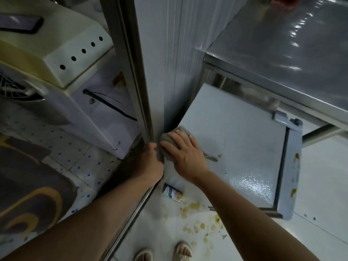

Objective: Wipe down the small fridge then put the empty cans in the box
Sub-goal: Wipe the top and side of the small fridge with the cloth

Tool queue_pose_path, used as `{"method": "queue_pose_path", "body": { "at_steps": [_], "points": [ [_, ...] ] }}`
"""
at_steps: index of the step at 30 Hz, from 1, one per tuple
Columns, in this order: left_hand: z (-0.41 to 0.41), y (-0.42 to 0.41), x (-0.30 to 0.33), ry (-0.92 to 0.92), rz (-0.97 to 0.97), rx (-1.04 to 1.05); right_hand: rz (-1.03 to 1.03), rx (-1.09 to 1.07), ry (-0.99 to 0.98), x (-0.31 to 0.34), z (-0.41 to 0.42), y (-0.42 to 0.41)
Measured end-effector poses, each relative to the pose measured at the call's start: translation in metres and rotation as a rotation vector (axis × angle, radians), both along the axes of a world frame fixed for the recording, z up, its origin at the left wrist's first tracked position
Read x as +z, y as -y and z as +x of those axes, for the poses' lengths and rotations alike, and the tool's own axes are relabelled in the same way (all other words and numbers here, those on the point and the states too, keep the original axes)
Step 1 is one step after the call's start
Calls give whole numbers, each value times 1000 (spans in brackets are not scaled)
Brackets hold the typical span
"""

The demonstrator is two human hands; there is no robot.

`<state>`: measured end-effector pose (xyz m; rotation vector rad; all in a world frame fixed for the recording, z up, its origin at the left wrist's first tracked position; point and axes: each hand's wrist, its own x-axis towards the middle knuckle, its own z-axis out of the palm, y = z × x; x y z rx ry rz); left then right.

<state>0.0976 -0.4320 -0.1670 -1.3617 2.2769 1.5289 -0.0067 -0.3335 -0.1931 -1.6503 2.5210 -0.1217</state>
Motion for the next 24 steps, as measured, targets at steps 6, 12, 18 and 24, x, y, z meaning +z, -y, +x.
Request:
{"method": "queue_pose_path", "body": {
  "at_steps": [6, 12, 18, 24],
  "points": [
    [-30, -17, 6, -70, -164, -205, 5, -207, 5, -2, -11, -99],
    [-78, -23, 0, 73, -275, -398, -45, -524, 6, -7, 2, -109],
    [-112, -12, -14, 111, -277, -366, -99, -405, 54, -9, -22, -40],
    [-153, -17, -14, 217, -289, -311, -112, -769, 58, -8, -114, -96]
  ]
}}
